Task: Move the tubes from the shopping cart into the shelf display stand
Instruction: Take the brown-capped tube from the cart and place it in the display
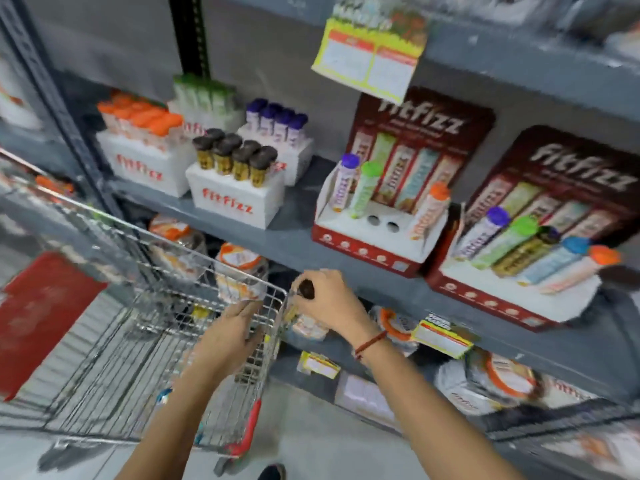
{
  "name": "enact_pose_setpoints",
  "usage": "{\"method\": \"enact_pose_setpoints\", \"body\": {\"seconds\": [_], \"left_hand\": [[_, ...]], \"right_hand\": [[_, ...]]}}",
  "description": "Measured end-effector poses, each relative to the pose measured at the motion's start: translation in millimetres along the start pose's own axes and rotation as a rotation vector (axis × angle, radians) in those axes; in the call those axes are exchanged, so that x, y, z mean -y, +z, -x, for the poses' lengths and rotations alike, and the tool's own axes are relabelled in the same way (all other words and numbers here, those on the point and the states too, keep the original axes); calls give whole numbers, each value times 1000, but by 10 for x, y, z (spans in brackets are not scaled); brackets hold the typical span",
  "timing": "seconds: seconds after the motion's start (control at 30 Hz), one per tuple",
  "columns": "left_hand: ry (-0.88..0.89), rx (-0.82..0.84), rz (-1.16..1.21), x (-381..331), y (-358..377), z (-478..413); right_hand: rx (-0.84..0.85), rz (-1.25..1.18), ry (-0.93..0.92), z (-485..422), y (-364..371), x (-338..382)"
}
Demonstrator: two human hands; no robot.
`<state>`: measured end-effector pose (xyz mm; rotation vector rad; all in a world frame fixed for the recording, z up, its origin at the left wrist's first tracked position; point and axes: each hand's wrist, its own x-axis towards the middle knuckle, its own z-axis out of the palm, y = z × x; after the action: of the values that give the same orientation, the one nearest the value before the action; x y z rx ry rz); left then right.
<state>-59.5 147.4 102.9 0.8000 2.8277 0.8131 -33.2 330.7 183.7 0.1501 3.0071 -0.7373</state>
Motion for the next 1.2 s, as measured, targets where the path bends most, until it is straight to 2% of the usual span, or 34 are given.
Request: {"method": "enact_pose_setpoints", "body": {"seconds": [0.17,0.43,0.57,0.93,1.2], "left_hand": [[268,-123,-27,-499,47,-487],[449,-51,-111,-981,342,-1080],[501,4,-93,-971,468,-1171],[612,-4,-160,-749,570,-1240],[621,-21,-178,-693,624,-1269]], "right_hand": [[-122,24,26,231,-721,-122],[-99,132,78,342,-1398,-307],[-131,149,95,278,-1691,-346],[-248,133,120,-262,-2041,-467],[-214,162,150,-607,-2027,-496]]}}
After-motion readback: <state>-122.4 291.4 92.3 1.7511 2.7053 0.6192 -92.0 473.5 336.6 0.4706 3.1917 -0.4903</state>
